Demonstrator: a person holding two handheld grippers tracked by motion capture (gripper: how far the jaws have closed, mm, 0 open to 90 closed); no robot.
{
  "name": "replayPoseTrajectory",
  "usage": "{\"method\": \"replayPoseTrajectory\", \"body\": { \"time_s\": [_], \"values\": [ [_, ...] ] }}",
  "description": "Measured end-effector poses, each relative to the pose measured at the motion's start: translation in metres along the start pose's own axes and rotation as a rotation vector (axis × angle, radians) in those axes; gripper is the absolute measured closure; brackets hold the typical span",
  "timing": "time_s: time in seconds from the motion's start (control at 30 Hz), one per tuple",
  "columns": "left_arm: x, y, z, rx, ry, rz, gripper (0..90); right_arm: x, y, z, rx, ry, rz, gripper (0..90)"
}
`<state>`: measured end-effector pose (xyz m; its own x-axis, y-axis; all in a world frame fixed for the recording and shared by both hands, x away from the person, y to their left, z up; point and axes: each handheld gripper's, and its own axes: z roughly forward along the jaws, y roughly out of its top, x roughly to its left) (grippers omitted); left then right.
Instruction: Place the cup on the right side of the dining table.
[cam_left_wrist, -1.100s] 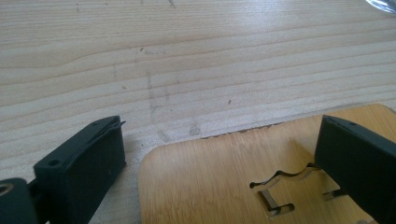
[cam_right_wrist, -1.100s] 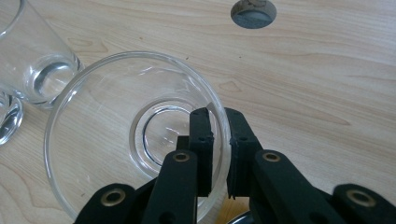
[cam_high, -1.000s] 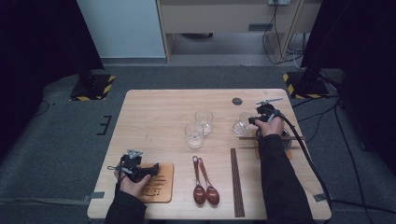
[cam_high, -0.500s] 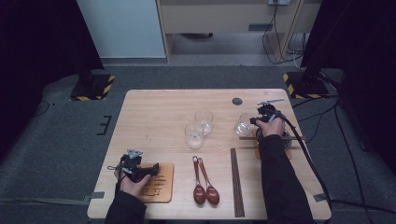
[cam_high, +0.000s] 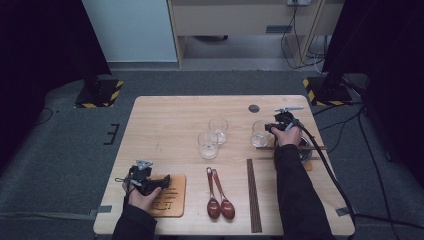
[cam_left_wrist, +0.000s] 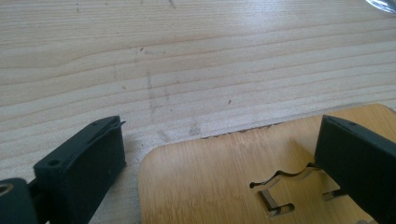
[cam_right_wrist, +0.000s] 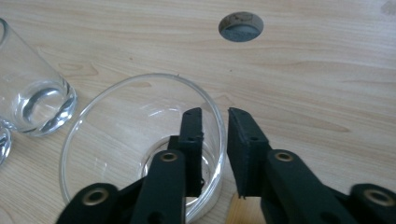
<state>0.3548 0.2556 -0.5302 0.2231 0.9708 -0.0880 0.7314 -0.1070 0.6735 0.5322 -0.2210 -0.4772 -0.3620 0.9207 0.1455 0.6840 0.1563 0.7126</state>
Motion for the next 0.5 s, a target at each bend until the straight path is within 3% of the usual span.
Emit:
{"method": "replayPoseTrajectory", "body": {
  "time_s": [0.33, 0.5],
  "values": [
    [0.000, 0.000, 0.000, 0.000, 0.000, 0.000, 0.8, 0.006, 0.005, -0.029, -0.083, 0.031, -0.011, 54.2],
    [0.000, 0.000, 0.000, 0.000, 0.001, 0.001, 0.8, 0.015, 0.006, -0.058, -0.128, 0.069, -0.020, 42.4]
  ]
}}
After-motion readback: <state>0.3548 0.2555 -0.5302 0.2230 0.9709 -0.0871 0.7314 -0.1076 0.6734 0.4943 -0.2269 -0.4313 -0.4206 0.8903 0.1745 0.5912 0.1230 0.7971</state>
